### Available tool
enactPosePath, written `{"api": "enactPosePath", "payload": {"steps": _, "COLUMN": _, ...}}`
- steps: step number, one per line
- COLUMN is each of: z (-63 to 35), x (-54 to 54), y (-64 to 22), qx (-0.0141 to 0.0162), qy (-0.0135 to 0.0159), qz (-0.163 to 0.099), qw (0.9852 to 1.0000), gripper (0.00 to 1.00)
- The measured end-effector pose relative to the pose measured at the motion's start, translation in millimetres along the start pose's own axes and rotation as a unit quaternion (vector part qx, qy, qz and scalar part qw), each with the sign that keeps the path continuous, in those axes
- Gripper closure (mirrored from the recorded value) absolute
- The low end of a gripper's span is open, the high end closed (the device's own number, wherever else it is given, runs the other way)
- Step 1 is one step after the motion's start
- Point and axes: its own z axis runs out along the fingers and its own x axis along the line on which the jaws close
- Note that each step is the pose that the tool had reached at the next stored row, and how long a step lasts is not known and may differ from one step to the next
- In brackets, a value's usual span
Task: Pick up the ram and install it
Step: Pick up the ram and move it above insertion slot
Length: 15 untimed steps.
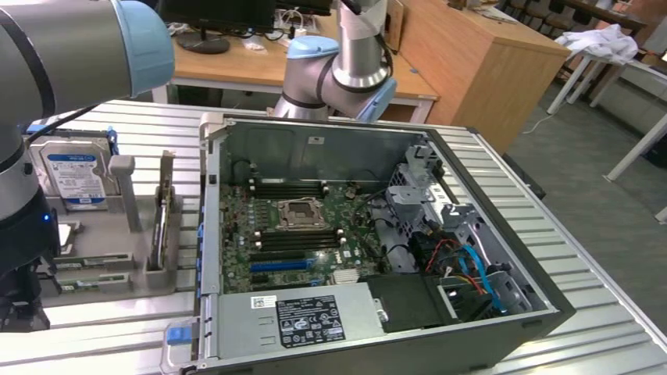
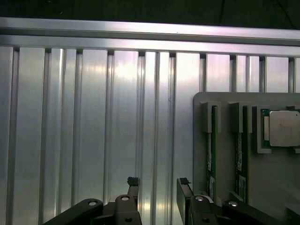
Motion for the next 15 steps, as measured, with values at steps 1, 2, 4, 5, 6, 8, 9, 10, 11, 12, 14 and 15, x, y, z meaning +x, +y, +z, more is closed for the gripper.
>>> {"api": "enactPosePath", "payload": {"steps": 1, "z": 0.0, "x": 0.0, "y": 0.0, "qx": 0.0000, "qy": 0.0000, "qz": 0.000, "qw": 1.0000, "gripper": 0.56}}
{"api": "enactPosePath", "payload": {"steps": 2, "z": 0.0, "x": 0.0, "y": 0.0, "qx": 0.0000, "qy": 0.0000, "qz": 0.000, "qw": 1.0000, "gripper": 0.56}}
{"api": "enactPosePath", "payload": {"steps": 4, "z": 0.0, "x": 0.0, "y": 0.0, "qx": 0.0000, "qy": 0.0000, "qz": 0.000, "qw": 1.0000, "gripper": 0.56}}
{"api": "enactPosePath", "payload": {"steps": 5, "z": 0.0, "x": 0.0, "y": 0.0, "qx": 0.0000, "qy": 0.0000, "qz": 0.000, "qw": 1.0000, "gripper": 0.56}}
{"api": "enactPosePath", "payload": {"steps": 6, "z": 0.0, "x": 0.0, "y": 0.0, "qx": 0.0000, "qy": 0.0000, "qz": 0.000, "qw": 1.0000, "gripper": 0.56}}
{"api": "enactPosePath", "payload": {"steps": 8, "z": 0.0, "x": 0.0, "y": 0.0, "qx": 0.0000, "qy": 0.0000, "qz": 0.000, "qw": 1.0000, "gripper": 0.56}}
{"api": "enactPosePath", "payload": {"steps": 9, "z": 0.0, "x": 0.0, "y": 0.0, "qx": 0.0000, "qy": 0.0000, "qz": 0.000, "qw": 1.0000, "gripper": 0.56}}
{"api": "enactPosePath", "payload": {"steps": 10, "z": 0.0, "x": 0.0, "y": 0.0, "qx": 0.0000, "qy": 0.0000, "qz": 0.000, "qw": 1.0000, "gripper": 0.56}}
{"api": "enactPosePath", "payload": {"steps": 11, "z": 0.0, "x": 0.1, "y": 0.0, "qx": 0.0000, "qy": 0.0000, "qz": 0.000, "qw": 1.0000, "gripper": 0.56}}
{"api": "enactPosePath", "payload": {"steps": 12, "z": 0.0, "x": 0.0, "y": 0.0, "qx": 0.0000, "qy": 0.0000, "qz": 0.000, "qw": 1.0000, "gripper": 0.56}}
{"api": "enactPosePath", "payload": {"steps": 14, "z": 0.1, "x": -0.6, "y": 0.0, "qx": 0.0000, "qy": 0.0000, "qz": 0.000, "qw": 1.0000, "gripper": 0.56}}
{"api": "enactPosePath", "payload": {"steps": 15, "z": 0.1, "x": -1.7, "y": 0.0, "qx": 0.0000, "qy": 0.0000, "qz": 0.000, "qw": 1.0000, "gripper": 0.56}}
